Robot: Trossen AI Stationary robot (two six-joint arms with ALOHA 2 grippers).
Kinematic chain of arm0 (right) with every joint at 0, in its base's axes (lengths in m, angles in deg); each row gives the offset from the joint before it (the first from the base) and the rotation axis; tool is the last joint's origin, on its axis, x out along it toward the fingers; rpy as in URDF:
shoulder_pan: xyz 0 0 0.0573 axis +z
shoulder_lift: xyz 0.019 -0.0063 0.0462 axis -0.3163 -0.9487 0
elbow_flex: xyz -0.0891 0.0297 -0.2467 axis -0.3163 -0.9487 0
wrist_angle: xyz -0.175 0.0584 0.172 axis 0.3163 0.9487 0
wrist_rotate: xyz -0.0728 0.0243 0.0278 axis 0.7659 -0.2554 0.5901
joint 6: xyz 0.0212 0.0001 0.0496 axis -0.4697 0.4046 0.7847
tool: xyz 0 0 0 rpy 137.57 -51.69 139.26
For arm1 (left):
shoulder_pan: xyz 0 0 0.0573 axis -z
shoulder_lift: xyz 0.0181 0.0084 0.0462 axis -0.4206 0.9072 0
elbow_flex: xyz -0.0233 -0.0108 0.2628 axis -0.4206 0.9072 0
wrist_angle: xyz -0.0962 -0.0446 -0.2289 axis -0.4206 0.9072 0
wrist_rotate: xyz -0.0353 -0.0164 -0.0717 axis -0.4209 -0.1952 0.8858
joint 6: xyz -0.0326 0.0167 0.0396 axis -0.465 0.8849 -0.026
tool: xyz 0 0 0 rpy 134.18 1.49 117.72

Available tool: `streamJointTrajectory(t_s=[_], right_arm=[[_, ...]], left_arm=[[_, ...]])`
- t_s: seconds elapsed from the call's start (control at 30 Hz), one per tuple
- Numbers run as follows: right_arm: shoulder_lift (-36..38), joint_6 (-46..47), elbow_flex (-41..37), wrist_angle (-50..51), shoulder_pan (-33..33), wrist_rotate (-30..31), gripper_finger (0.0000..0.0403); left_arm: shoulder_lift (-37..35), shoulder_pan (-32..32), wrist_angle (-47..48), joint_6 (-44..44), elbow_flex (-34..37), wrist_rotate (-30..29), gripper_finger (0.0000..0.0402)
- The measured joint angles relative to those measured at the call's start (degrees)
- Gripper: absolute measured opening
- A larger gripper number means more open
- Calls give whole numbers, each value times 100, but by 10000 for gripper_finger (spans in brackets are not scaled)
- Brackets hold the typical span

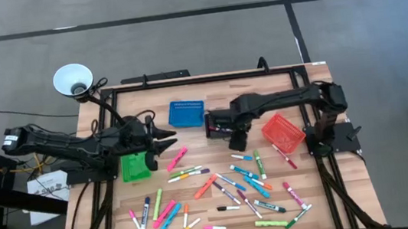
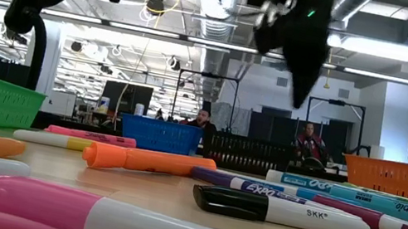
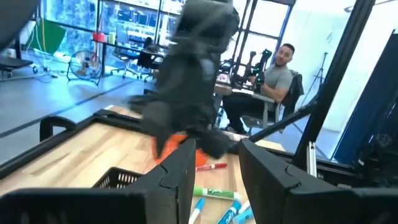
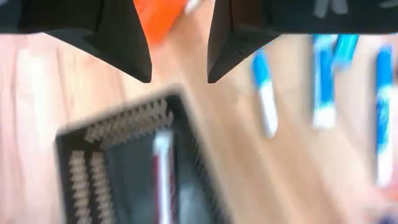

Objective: Pick & Place Markers
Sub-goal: Put the light green marker pen into the black basket

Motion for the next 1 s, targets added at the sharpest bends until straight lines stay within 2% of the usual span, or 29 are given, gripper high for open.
streamJointTrajectory(t_s=[0.2, 0.3, 0.4, 0.53, 0.63, 0.77, 1.0], right_arm=[[968, 284, -552, 6, 702, 86, 118], [1703, 1036, -1210, -155, 918, 682, 110], [2477, 1985, -2240, -1002, 958, 817, 108], [3090, 3038, -3615, -2811, 967, 458, 107], [3164, 3394, -4232, -3518, 1036, 194, 107], [2933, 3859, -4472, -3742, 1193, 172, 107], [2076, 4671, -4474, -3787, 1423, -42, 107]], left_arm=[[-54, -172, 12, 16, 0, 1, 120], [-57, -306, 19, 26, 0, 142, 120], [54, -486, 90, 50, -48, 756, 120], [530, -607, 857, -27, -512, 1205, 120], [1107, -626, 1621, -4, -931, 1413, 120], [1600, -615, 1700, 281, -1291, 1685, 120], [1610, -675, 1734, 279, -1338, 1677, 120]])
